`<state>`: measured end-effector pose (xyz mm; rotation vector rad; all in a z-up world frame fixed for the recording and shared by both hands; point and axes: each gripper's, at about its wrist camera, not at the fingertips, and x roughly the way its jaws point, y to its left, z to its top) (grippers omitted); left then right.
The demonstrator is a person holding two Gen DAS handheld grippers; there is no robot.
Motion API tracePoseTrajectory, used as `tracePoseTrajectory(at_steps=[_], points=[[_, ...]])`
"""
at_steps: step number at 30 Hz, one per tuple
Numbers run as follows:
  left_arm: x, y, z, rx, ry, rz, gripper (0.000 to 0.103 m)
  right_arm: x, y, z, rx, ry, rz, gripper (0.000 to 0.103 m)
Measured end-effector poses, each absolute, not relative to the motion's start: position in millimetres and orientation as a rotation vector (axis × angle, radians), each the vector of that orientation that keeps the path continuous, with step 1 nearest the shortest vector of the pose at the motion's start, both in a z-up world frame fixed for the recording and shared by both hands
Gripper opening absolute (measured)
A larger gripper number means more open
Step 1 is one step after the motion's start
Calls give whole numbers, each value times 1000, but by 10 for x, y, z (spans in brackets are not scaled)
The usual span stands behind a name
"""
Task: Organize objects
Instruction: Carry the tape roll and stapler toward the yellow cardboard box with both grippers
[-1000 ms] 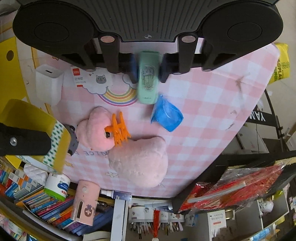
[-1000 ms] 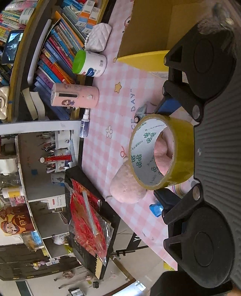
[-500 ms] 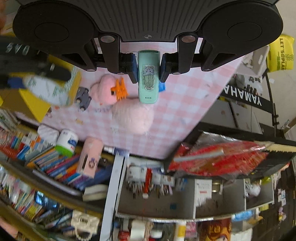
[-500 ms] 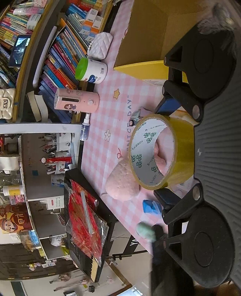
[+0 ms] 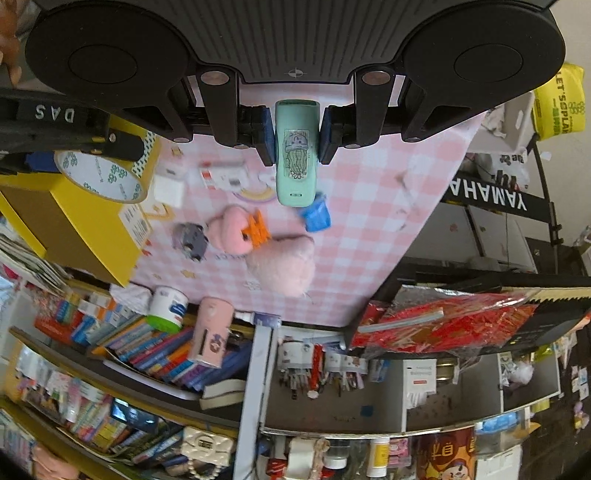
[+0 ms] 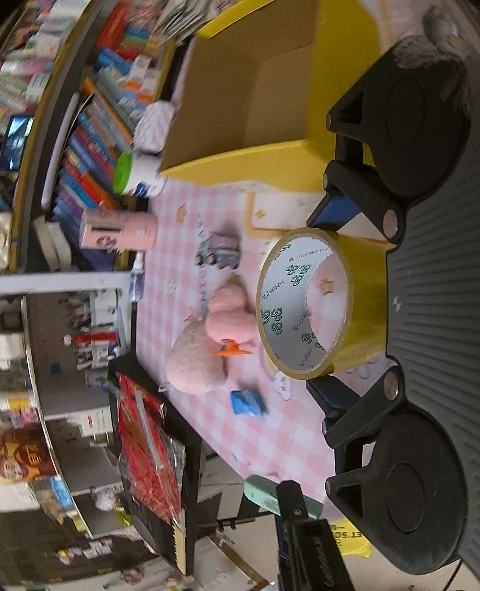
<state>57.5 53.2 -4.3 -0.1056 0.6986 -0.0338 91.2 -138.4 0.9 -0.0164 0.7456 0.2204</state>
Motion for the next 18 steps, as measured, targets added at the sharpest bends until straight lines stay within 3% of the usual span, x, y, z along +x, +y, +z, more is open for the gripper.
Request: tracePoseTrajectory(at_steps=[18], points=[[-87, 265, -86, -24, 719, -202, 23, -116, -1568, -120, 60, 776, 106, 83]])
